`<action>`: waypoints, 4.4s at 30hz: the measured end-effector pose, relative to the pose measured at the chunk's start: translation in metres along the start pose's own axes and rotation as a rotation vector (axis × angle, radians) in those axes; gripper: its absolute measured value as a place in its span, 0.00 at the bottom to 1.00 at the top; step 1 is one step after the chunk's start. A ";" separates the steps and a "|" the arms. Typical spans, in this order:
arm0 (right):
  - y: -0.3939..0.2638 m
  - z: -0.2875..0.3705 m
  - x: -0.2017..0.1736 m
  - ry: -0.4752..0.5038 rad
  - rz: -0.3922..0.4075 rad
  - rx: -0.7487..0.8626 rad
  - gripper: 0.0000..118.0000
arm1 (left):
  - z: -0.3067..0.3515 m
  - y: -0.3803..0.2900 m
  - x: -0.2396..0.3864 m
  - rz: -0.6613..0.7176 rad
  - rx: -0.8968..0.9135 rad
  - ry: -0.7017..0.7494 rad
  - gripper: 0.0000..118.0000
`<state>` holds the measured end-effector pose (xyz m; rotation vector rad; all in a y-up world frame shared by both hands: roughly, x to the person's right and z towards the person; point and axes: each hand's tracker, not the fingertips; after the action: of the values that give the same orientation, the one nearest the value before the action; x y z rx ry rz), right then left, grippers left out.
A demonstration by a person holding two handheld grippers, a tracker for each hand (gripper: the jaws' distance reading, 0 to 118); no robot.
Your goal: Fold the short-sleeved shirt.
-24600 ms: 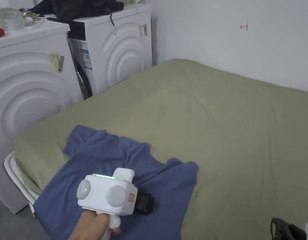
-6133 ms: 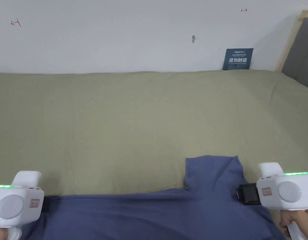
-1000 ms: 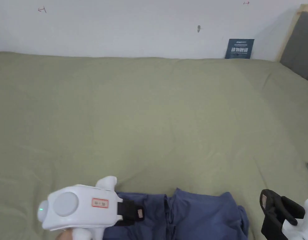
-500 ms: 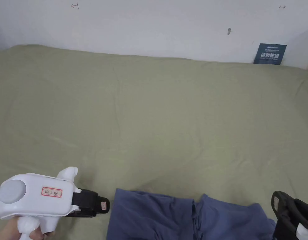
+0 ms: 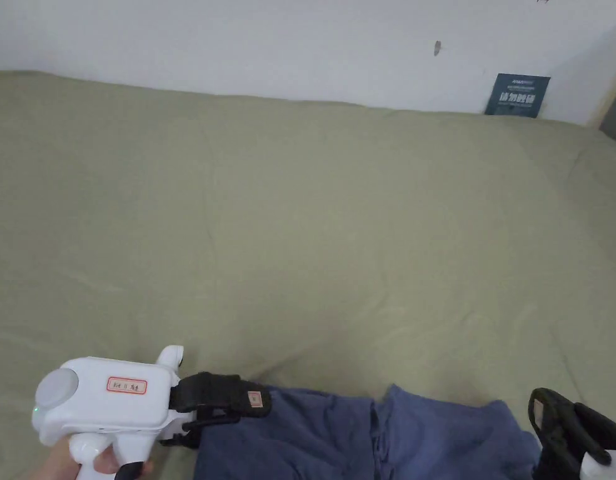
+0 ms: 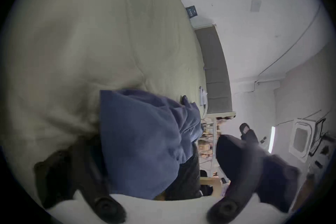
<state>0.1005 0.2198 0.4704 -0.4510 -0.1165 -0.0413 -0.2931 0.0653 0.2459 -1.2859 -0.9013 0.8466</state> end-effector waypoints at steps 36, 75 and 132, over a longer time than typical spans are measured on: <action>0.006 0.021 0.005 0.098 -0.050 0.079 0.00 | 0.078 -0.062 0.171 -0.148 0.278 0.641 0.12; -0.042 -0.035 0.025 0.254 -0.272 -0.245 0.00 | -0.097 -0.089 0.086 -0.258 0.046 0.259 0.00; -0.041 -0.195 0.002 0.794 -0.668 -0.495 0.00 | 0.350 0.117 -0.035 -0.030 0.285 0.774 0.29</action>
<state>0.1199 0.0973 0.3142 -0.8413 0.5427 -0.9115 -0.6286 0.1898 0.1483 -1.1995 -0.1734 0.3694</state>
